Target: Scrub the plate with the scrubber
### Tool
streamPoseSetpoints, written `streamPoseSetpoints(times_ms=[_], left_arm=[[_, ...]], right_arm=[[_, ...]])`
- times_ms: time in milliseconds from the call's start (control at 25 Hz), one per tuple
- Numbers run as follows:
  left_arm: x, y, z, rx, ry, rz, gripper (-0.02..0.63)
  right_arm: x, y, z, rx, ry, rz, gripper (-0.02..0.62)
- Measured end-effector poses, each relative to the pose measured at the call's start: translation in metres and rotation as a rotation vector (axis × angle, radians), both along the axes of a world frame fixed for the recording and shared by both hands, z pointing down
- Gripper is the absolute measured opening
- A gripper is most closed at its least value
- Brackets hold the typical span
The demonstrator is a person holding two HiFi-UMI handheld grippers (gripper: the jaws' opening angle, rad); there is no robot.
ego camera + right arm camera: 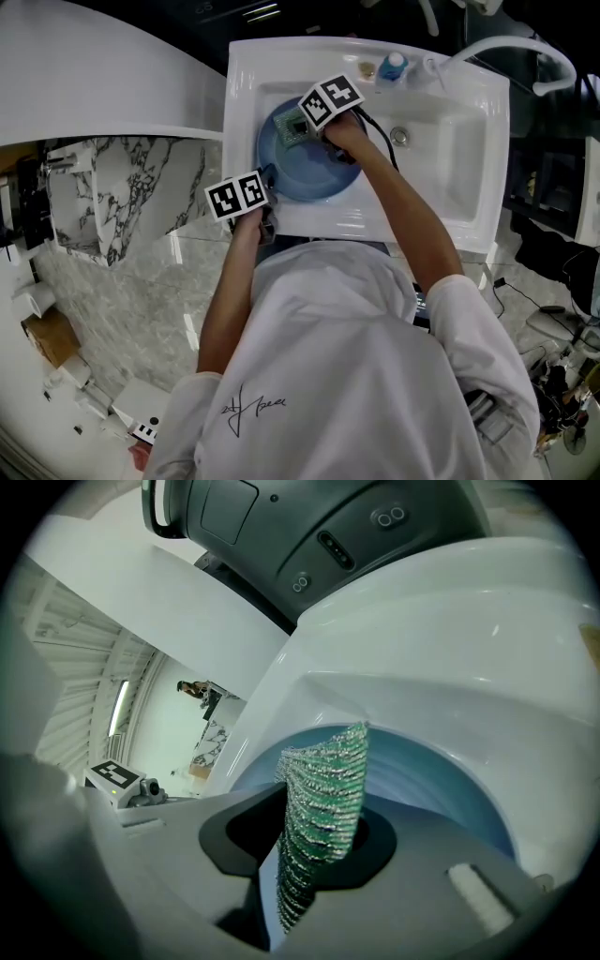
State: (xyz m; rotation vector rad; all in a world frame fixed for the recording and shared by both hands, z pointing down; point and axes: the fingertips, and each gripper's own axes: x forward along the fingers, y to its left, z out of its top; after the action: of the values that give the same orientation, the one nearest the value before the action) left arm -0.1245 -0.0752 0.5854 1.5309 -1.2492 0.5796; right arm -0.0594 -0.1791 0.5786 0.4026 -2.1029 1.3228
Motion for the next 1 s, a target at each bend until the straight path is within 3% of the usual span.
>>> streamPoseSetpoints(times_ms=[480,1000], left_arm=[[0.001,0.000,0.000,-0.005,-0.001,-0.001,0.115],[-0.001,0.000,-0.001,0.004,-0.009,-0.014,0.115]], right_arm=[[0.023,-0.016,-0.001,0.051,0.038,0.078,0.063],[0.056,-0.029,-0.003,0.131,0.154,0.102,0.063]])
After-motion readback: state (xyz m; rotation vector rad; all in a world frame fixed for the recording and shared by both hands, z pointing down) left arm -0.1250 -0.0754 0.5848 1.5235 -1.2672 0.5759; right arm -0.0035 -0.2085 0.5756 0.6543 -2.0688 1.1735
